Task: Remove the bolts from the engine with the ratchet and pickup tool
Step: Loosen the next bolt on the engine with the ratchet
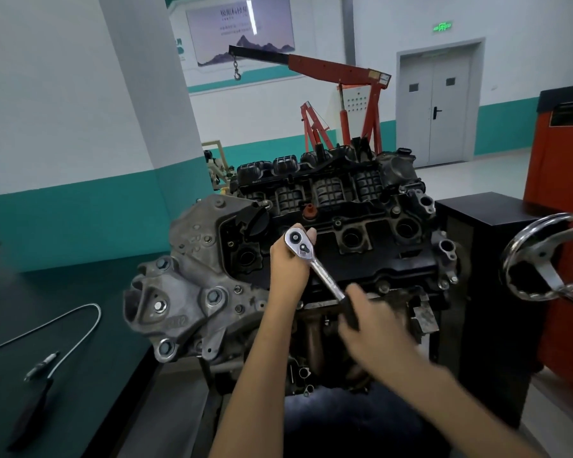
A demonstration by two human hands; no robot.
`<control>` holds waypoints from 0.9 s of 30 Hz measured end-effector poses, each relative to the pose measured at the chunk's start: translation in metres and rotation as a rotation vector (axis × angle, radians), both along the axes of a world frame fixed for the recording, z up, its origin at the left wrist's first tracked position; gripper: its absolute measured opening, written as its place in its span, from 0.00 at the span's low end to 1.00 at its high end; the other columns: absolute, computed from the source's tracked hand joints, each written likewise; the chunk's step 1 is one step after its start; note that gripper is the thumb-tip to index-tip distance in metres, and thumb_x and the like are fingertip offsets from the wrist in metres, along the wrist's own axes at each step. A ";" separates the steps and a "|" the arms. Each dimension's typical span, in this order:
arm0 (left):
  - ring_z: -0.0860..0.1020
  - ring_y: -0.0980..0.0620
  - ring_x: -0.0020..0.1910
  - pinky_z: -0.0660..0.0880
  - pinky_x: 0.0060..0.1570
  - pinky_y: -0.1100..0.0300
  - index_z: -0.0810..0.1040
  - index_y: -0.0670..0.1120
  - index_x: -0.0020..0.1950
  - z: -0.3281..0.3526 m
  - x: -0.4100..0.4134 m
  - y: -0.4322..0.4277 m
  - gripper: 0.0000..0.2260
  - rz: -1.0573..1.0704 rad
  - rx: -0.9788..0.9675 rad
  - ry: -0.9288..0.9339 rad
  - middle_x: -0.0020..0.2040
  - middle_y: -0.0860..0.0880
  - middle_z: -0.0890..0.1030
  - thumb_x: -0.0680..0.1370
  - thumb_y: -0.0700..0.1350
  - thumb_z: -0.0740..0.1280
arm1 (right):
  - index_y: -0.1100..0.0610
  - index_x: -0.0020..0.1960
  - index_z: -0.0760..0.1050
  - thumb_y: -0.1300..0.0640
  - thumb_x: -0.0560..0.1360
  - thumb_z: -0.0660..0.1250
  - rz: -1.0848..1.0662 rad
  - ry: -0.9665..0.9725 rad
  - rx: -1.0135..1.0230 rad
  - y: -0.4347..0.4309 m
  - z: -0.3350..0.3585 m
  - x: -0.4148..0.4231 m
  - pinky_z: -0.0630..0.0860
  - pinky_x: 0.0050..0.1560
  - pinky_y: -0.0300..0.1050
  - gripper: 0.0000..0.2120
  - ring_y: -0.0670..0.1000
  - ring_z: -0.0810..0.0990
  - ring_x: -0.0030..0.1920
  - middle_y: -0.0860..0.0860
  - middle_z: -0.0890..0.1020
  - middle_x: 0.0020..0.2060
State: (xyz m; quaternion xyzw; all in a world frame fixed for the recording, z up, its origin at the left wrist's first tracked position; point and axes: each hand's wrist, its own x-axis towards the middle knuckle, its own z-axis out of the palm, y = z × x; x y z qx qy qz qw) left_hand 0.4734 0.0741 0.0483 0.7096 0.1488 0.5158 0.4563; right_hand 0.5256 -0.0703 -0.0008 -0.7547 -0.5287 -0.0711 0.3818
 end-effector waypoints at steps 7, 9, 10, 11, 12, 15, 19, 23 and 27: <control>0.58 0.56 0.31 0.57 0.33 0.60 0.59 0.49 0.33 0.004 -0.002 0.006 0.20 -0.004 -0.003 0.067 0.30 0.54 0.59 0.80 0.41 0.65 | 0.46 0.56 0.64 0.60 0.74 0.64 0.136 0.317 0.047 0.020 -0.017 -0.031 0.68 0.34 0.33 0.16 0.48 0.72 0.33 0.48 0.70 0.34; 0.59 0.57 0.30 0.59 0.31 0.63 0.60 0.53 0.31 0.007 -0.005 0.007 0.21 -0.045 0.019 0.093 0.28 0.57 0.60 0.79 0.41 0.65 | 0.46 0.53 0.65 0.60 0.72 0.64 0.163 0.114 -0.074 0.002 0.004 0.010 0.65 0.30 0.31 0.14 0.46 0.71 0.31 0.48 0.71 0.33; 0.60 0.58 0.30 0.59 0.31 0.65 0.60 0.53 0.30 0.008 -0.005 0.006 0.21 -0.056 0.033 0.108 0.28 0.57 0.61 0.79 0.41 0.65 | 0.48 0.55 0.67 0.60 0.72 0.65 0.159 -0.019 -0.145 -0.006 0.021 0.034 0.65 0.29 0.32 0.14 0.46 0.72 0.30 0.48 0.72 0.33; 0.60 0.57 0.30 0.60 0.31 0.65 0.60 0.53 0.29 0.009 -0.004 0.006 0.21 -0.066 0.039 0.112 0.28 0.57 0.62 0.79 0.40 0.65 | 0.49 0.55 0.68 0.59 0.73 0.65 0.149 -0.178 -0.226 -0.011 0.042 0.057 0.65 0.28 0.33 0.14 0.46 0.73 0.30 0.46 0.72 0.33; 0.60 0.57 0.30 0.59 0.31 0.64 0.61 0.53 0.28 0.009 -0.003 0.006 0.22 -0.069 0.039 0.112 0.27 0.57 0.62 0.79 0.39 0.64 | 0.49 0.56 0.67 0.58 0.74 0.65 0.135 -0.351 -0.309 -0.012 0.065 0.076 0.64 0.28 0.33 0.13 0.46 0.74 0.31 0.44 0.71 0.32; 0.60 0.56 0.30 0.58 0.33 0.59 0.65 0.55 0.26 0.009 -0.003 0.006 0.23 -0.038 0.024 0.113 0.26 0.56 0.63 0.78 0.36 0.63 | 0.48 0.59 0.65 0.56 0.76 0.63 0.110 -0.685 -0.397 -0.003 0.114 0.098 0.67 0.33 0.37 0.13 0.46 0.72 0.33 0.42 0.68 0.32; 0.60 0.54 0.33 0.58 0.35 0.56 0.60 0.50 0.31 0.004 -0.007 0.010 0.20 -0.070 -0.006 0.058 0.29 0.54 0.61 0.79 0.40 0.64 | 0.49 0.52 0.64 0.56 0.74 0.64 0.023 -0.482 -0.260 -0.007 0.068 0.066 0.70 0.34 0.42 0.10 0.51 0.77 0.35 0.48 0.76 0.36; 0.58 0.59 0.30 0.58 0.31 0.65 0.58 0.54 0.30 0.004 0.001 0.003 0.23 -0.049 -0.011 0.046 0.28 0.57 0.59 0.79 0.38 0.65 | 0.51 0.49 0.65 0.59 0.73 0.65 0.064 0.164 0.020 0.000 -0.003 -0.008 0.71 0.32 0.44 0.10 0.50 0.76 0.31 0.50 0.74 0.31; 0.57 0.59 0.29 0.56 0.30 0.64 0.57 0.54 0.31 0.005 0.002 0.007 0.22 0.036 0.022 0.091 0.27 0.57 0.59 0.79 0.40 0.65 | 0.54 0.50 0.67 0.63 0.73 0.65 0.147 0.426 0.157 0.028 -0.026 -0.057 0.69 0.28 0.34 0.10 0.45 0.75 0.28 0.50 0.74 0.31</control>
